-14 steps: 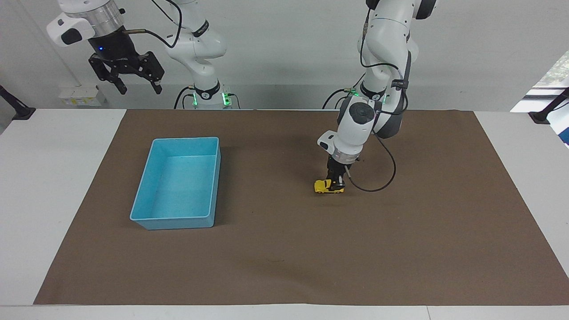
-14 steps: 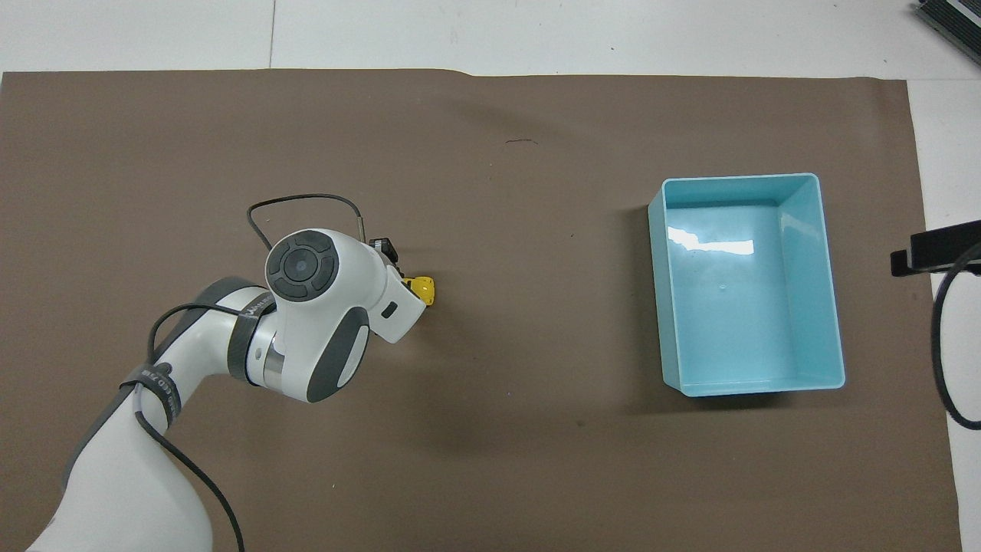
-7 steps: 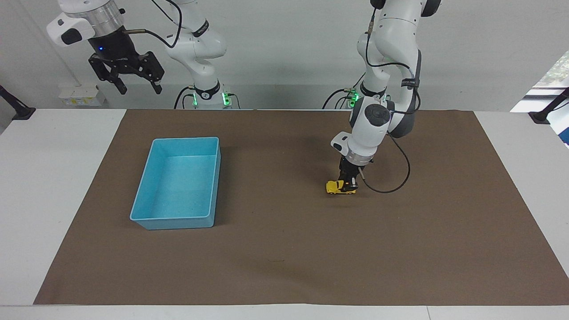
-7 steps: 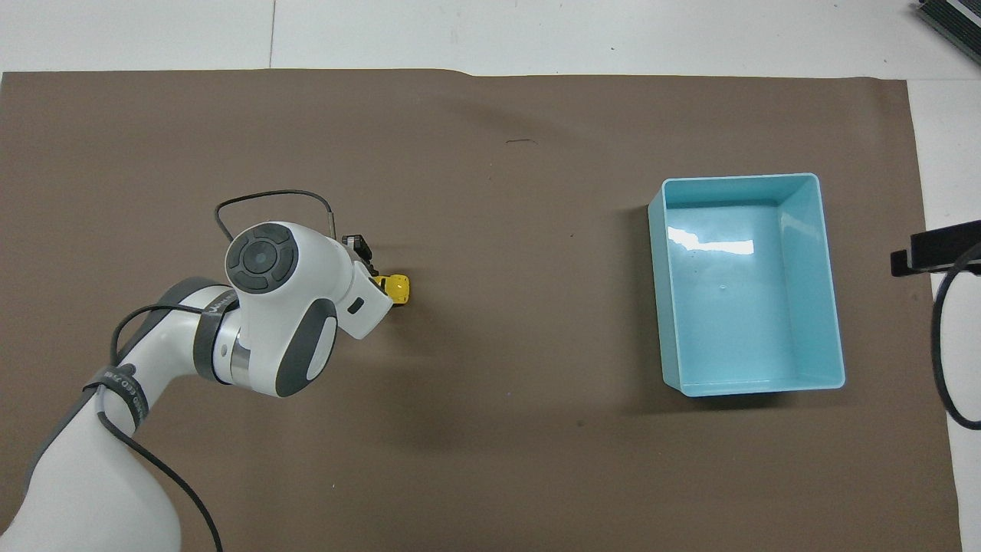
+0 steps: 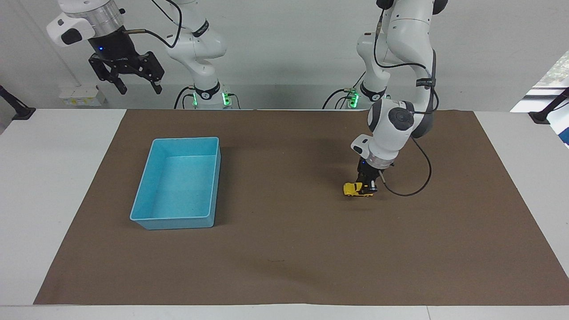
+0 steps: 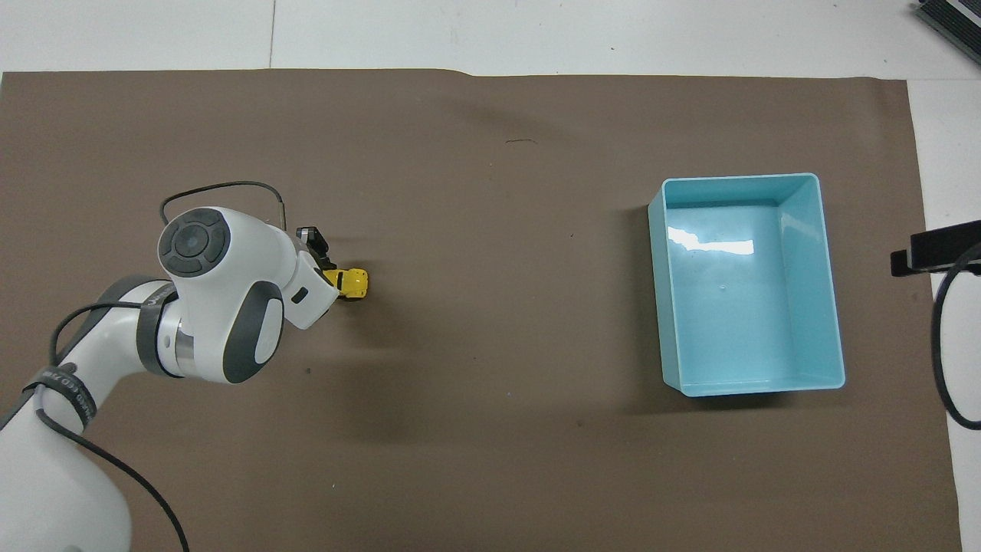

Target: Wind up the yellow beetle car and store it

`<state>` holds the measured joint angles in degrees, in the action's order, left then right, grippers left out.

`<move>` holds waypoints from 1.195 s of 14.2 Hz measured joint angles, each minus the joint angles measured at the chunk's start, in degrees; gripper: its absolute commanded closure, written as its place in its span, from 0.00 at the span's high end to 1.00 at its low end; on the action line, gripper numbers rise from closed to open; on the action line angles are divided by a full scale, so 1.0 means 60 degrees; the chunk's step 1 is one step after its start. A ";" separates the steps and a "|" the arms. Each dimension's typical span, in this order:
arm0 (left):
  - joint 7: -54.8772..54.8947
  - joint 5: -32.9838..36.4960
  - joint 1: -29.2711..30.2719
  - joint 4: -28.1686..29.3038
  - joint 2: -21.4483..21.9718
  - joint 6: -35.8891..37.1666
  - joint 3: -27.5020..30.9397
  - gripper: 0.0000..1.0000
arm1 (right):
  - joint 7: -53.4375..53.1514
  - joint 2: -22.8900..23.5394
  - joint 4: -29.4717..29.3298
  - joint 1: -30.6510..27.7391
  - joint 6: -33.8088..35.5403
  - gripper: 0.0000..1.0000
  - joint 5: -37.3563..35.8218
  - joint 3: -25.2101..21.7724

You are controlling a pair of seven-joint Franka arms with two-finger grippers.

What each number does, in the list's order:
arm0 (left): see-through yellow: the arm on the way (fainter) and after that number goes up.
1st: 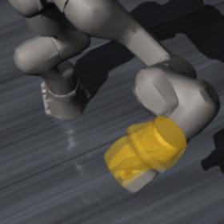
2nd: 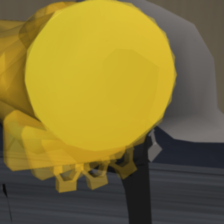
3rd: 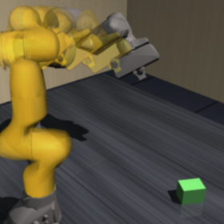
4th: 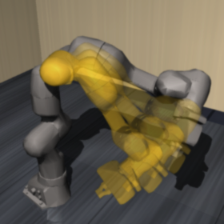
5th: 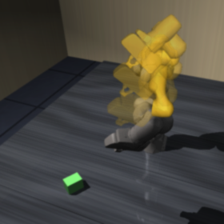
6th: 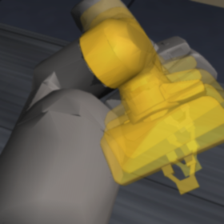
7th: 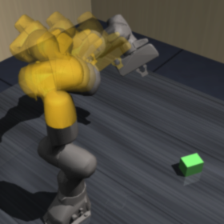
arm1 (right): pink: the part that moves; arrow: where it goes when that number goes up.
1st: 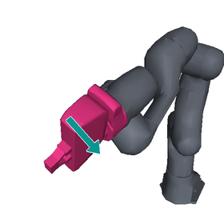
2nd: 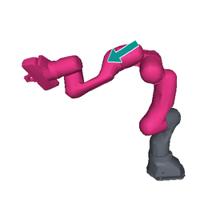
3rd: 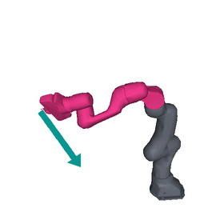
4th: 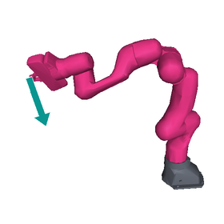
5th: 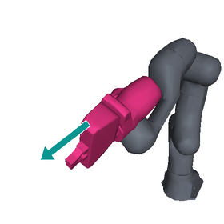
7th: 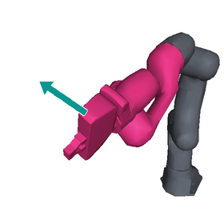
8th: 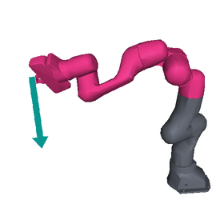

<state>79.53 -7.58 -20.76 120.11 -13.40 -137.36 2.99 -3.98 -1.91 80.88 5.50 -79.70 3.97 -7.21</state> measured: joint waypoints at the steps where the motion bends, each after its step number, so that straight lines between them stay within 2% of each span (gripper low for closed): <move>1: 0.0145 0.0000 0.0125 0.0015 0.0010 0.0005 0.0002 0.00 | 0.0000 0.0000 0.0000 0.0000 0.0000 1.00 0.0000 0.0000; 6: 0.0642 0.0056 0.0601 0.0032 0.0035 0.0043 0.0010 0.00 | 0.0000 0.0000 0.0000 0.0000 0.0000 1.00 0.0000 0.0000; 7: 0.0651 0.0072 0.0620 0.0032 0.0035 0.0045 0.0009 0.53 | 0.0000 0.0000 0.0000 0.0000 0.0000 1.00 0.0000 0.0000; 8: 0.0651 0.0090 0.0624 0.0029 0.0036 0.0057 0.0008 1.00 | 0.0000 0.0000 0.0000 0.0000 0.0000 1.00 0.0000 0.0000; 11: 0.0685 0.0223 0.0623 -0.0145 -0.0120 0.0661 -0.0020 1.00 | 0.0000 0.0000 0.0000 0.0000 0.0000 1.00 0.0000 0.0000; 13: 0.0686 0.0231 0.0623 -0.0685 -0.0075 0.1308 -0.0029 1.00 | 0.0000 0.0000 0.0000 0.0000 0.0000 1.00 0.0000 0.0000; 15: 0.0355 0.0232 0.0633 -0.1174 0.0178 0.1627 0.0023 1.00 | 0.0000 0.0000 0.0000 0.0000 0.0000 1.00 0.0000 0.0000; 17: -0.0722 0.0238 0.0738 -0.1288 0.0547 0.1682 0.0113 1.00 | 0.0000 0.0000 0.0000 0.0000 0.0000 1.00 0.0000 0.0000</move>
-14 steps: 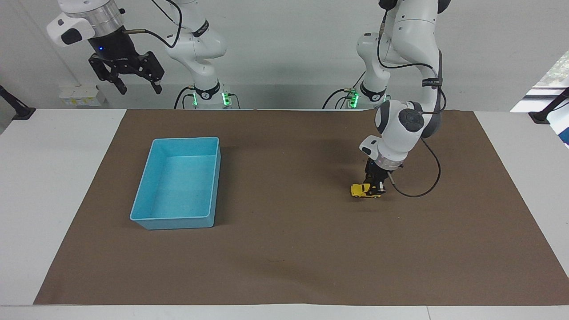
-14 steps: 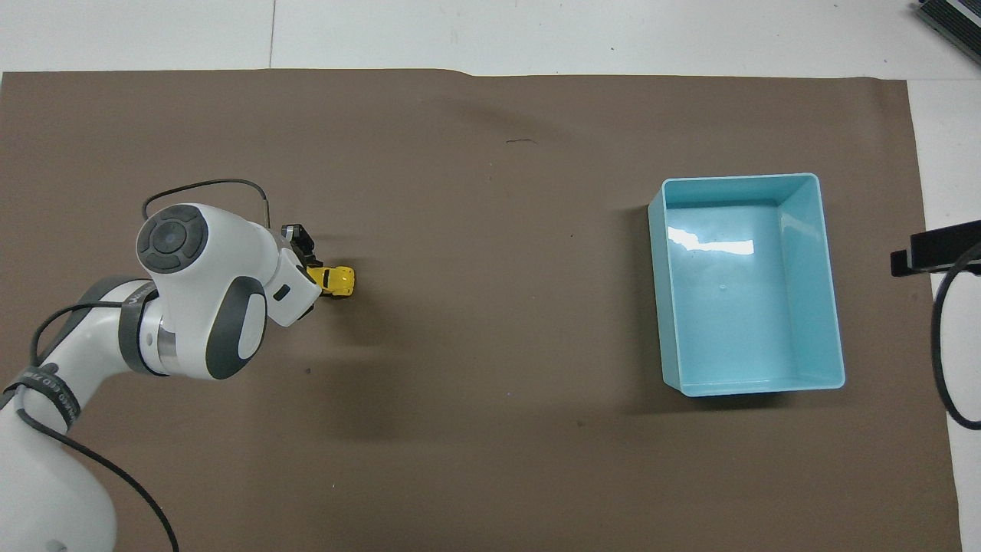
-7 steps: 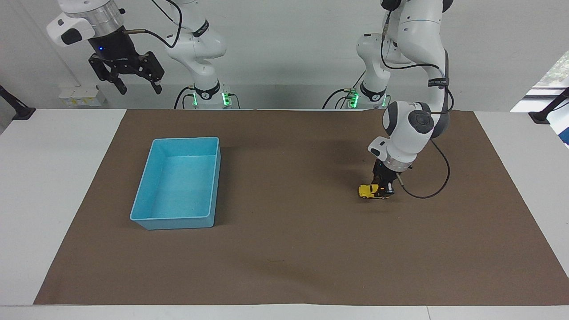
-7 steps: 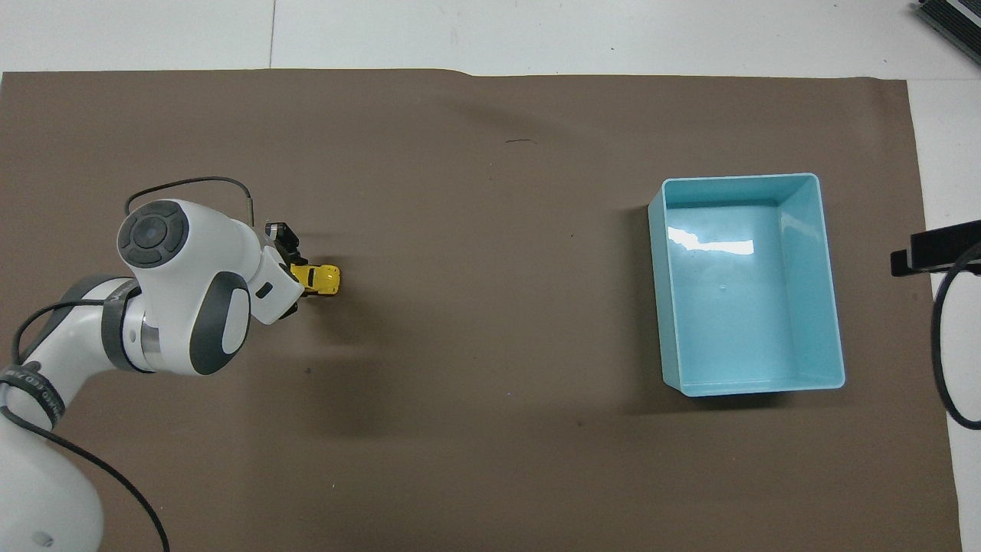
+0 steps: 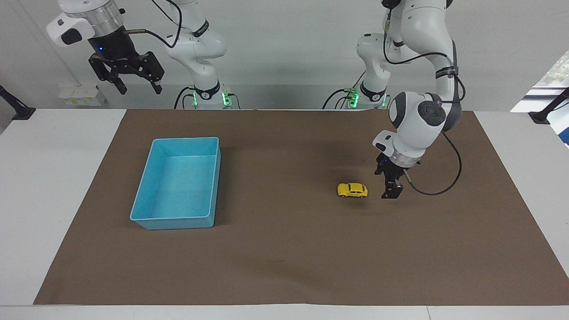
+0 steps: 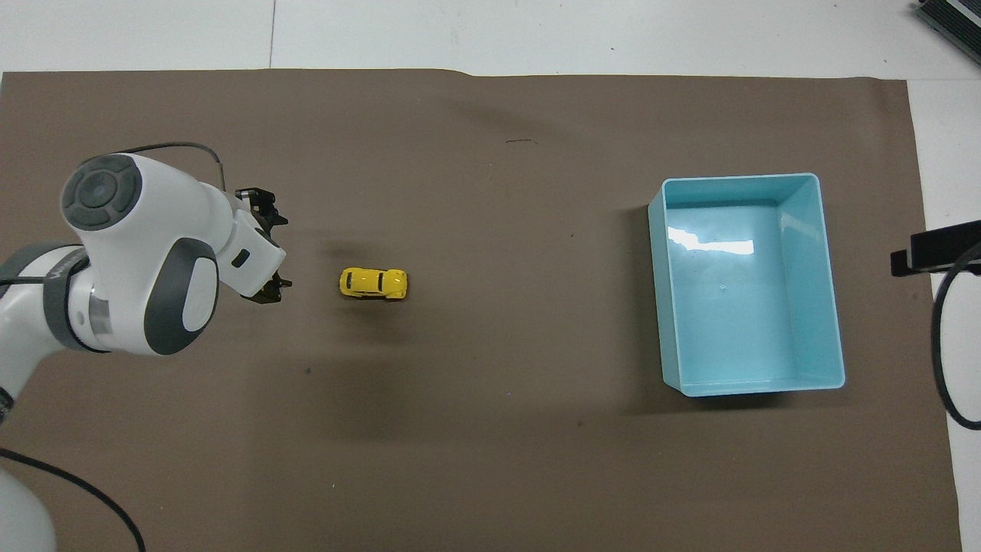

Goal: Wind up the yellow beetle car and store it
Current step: 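Release the car and withdraw the left gripper to its rest pose, then move the right gripper toward the car beside the blue box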

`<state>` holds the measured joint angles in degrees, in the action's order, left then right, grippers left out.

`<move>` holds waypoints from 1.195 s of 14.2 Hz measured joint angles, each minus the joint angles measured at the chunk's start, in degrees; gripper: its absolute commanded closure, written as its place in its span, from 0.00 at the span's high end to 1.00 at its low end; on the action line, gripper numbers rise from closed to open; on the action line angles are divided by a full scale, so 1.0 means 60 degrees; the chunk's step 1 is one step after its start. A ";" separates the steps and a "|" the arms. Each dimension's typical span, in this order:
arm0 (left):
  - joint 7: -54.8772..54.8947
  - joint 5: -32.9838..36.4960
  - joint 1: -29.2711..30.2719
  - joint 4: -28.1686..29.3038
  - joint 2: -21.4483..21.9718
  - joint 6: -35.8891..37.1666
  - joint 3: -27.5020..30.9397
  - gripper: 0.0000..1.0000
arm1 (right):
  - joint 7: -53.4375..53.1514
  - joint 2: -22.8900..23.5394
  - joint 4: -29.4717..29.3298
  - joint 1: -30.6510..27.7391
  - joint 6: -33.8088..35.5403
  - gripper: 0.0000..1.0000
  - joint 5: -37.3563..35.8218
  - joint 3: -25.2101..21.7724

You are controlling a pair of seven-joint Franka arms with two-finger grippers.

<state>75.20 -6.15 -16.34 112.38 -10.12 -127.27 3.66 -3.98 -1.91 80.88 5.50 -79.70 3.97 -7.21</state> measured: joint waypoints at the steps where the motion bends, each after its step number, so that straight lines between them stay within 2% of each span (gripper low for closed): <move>1: -0.0688 0.0004 0.0123 -0.0004 0.0174 0.0011 0.0010 1.00 | 0.0000 0.0000 0.0000 0.0000 0.0000 1.00 0.0000 0.0000; 6: -0.4905 0.0033 0.0992 -0.0224 0.0817 0.0349 0.0077 1.00 | 0.0000 0.0000 0.0000 0.0002 0.0000 1.00 0.0000 0.0004; 12: -1.0347 0.0537 0.1734 -0.1621 0.0907 0.2995 0.0146 1.00 | 0.0030 -0.0028 0.0000 0.0022 0.0302 1.00 0.0038 -0.0092; 14: -1.1388 0.0566 0.1858 -0.2301 0.0931 0.3853 0.0147 1.00 | 0.0058 -0.0054 0.0005 0.0072 0.0340 1.00 0.0059 -0.0009; 17: -1.1662 0.0593 0.1898 -0.3145 0.0963 0.5017 0.0142 1.00 | 0.0614 -0.0094 0.0038 0.0264 0.0347 1.00 0.0063 0.0004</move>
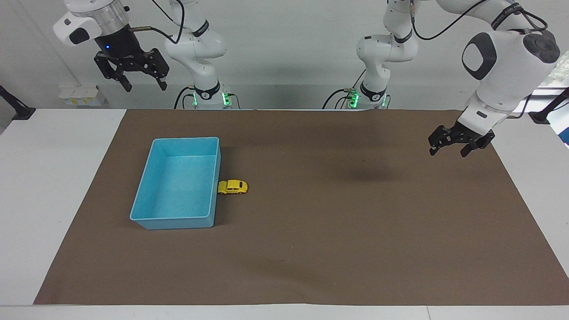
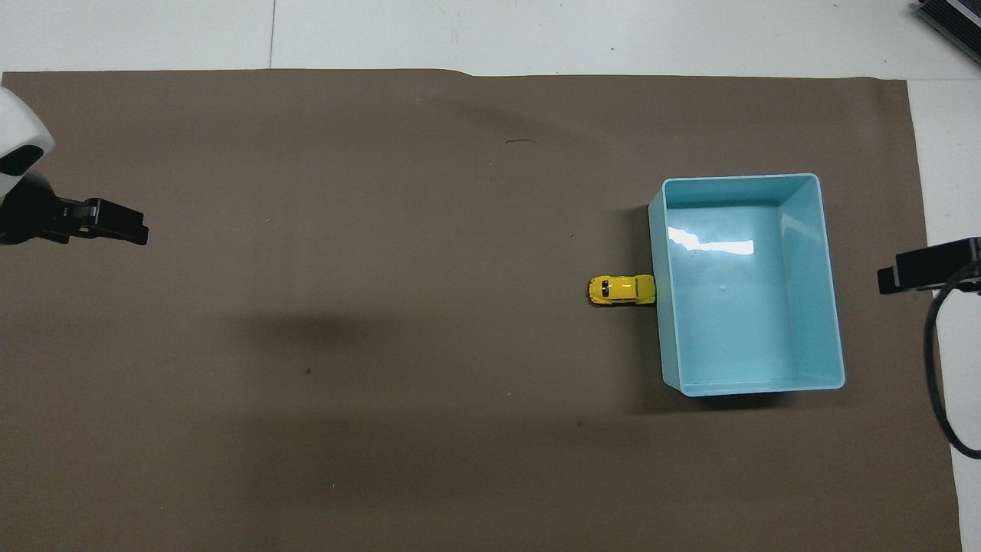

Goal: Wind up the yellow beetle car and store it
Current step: 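Move the right gripper toward the car beside the blue box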

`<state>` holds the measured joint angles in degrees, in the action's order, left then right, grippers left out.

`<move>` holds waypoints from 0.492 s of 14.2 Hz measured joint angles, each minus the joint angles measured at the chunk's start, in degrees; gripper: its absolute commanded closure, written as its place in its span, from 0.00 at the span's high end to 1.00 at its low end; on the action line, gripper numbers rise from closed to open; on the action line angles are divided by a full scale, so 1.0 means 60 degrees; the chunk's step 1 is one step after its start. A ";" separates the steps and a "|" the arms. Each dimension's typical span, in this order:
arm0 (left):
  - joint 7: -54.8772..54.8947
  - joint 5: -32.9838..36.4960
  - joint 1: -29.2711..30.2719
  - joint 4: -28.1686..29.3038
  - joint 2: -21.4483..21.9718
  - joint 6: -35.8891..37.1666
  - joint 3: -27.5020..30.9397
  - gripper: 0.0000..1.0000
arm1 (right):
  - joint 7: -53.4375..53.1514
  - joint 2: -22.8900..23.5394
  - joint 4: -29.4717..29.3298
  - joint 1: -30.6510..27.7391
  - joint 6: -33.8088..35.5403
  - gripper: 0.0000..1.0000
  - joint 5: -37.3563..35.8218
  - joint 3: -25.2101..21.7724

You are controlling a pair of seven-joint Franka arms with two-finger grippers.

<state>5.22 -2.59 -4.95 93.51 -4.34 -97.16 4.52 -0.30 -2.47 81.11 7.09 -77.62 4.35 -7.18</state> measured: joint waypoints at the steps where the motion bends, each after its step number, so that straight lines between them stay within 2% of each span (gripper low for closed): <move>1: 0.0000 0.0030 0.0000 -0.0185 0.0001 0.0329 -0.0023 1.00 | 0.0386 -0.0012 0.0015 0.0034 0.0000 1.00 0.0002 0.0008; 5: 0.0060 0.0252 -0.0005 -0.0847 0.0059 0.1608 -0.0251 1.00 | 0.2209 -0.0221 0.0342 0.0089 0.0002 1.00 0.0020 0.0413; 7: 0.0115 0.0256 -0.0004 -0.0894 0.0370 0.1861 -0.0244 1.00 | 0.3196 -0.0485 0.0724 0.0168 0.0005 1.00 0.0019 0.0691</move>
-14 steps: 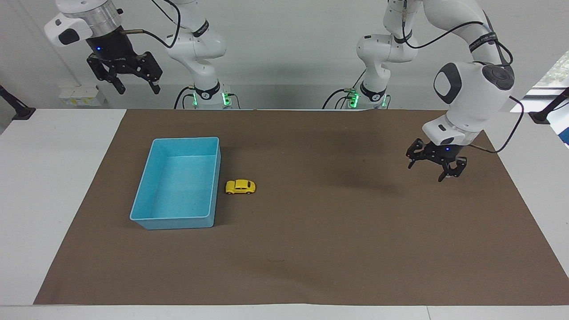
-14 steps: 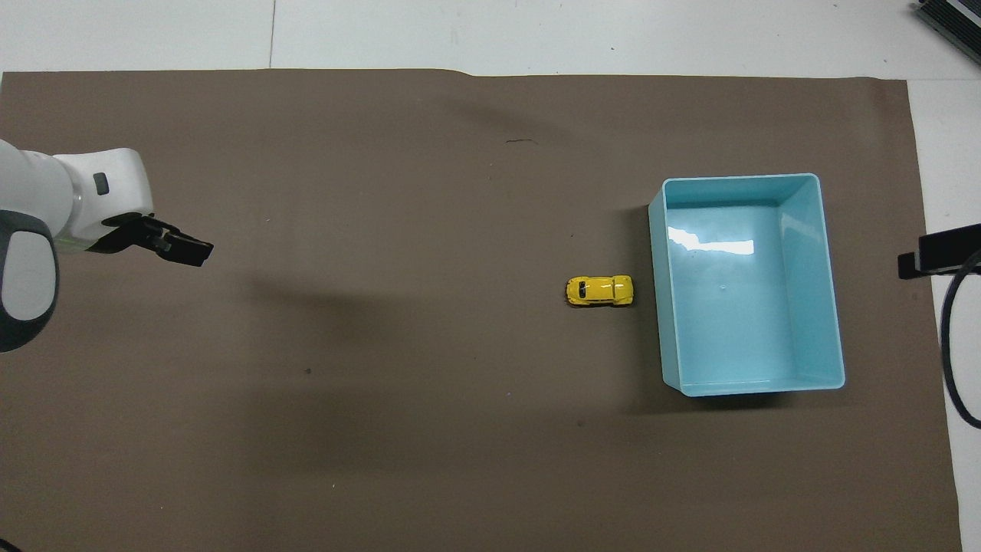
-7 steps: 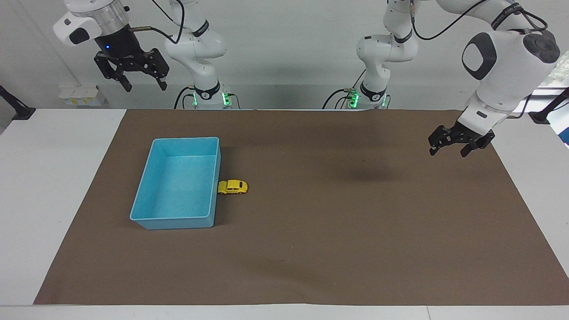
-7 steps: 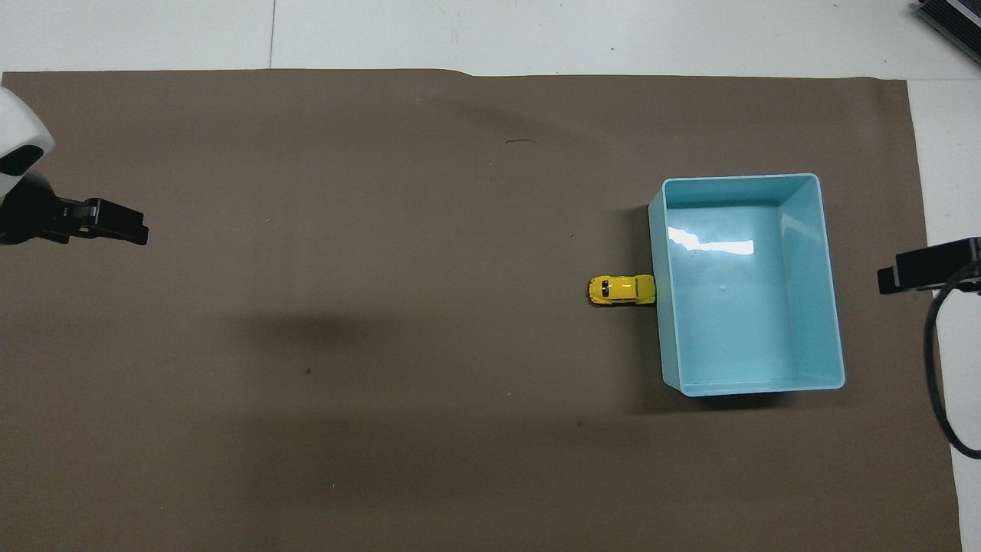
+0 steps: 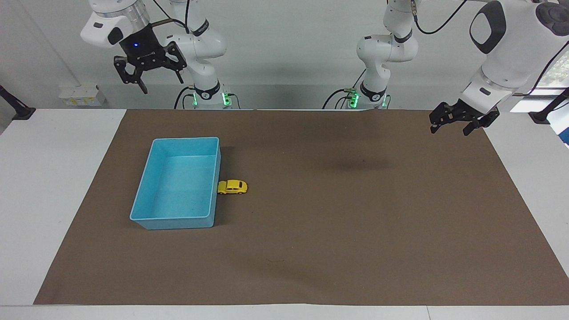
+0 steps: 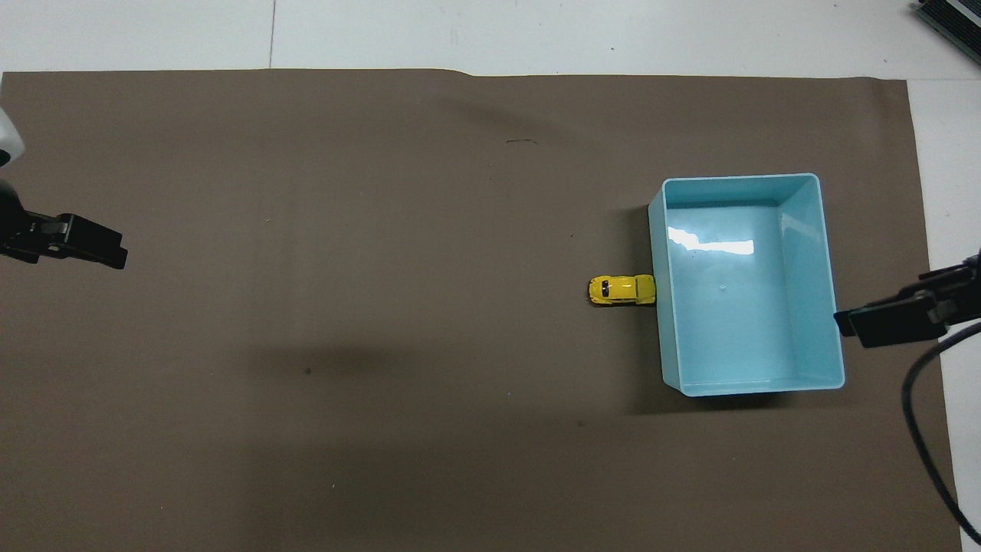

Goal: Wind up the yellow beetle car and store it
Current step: 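Move the right gripper toward the car beside the blue box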

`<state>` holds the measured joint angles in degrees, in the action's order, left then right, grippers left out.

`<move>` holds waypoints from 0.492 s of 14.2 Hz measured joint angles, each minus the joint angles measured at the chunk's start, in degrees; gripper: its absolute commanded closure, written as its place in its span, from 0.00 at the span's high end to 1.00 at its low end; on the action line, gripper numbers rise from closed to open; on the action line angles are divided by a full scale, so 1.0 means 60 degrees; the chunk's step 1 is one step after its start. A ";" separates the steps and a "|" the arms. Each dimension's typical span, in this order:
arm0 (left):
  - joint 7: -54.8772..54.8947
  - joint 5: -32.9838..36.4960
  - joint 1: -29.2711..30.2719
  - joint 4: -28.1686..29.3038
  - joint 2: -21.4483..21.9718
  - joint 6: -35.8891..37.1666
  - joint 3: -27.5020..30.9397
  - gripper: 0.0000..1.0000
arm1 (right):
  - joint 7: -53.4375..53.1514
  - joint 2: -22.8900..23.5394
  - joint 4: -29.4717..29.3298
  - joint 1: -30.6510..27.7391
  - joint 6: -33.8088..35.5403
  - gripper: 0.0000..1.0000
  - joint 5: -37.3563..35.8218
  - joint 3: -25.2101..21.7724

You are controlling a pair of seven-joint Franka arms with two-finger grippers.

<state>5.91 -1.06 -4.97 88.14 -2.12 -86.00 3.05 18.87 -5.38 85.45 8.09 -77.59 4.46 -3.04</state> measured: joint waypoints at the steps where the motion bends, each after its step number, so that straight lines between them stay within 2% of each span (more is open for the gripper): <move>1: 0.0000 0.0000 0.0002 0.0048 0.0141 0.0062 0.0021 1.00 | 0.0619 -0.0111 0.0197 0.0039 0.0000 1.00 0.0000 0.0087; 7: 0.0010 0.0000 0.0006 0.0160 0.0270 0.0072 0.0052 1.00 | 0.3085 -0.0228 0.0841 0.0513 -0.0217 1.00 -0.0125 0.0125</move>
<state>5.97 -1.06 -4.94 89.10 -0.49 -85.57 3.36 37.38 -6.74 90.50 11.17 -78.90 3.71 -2.29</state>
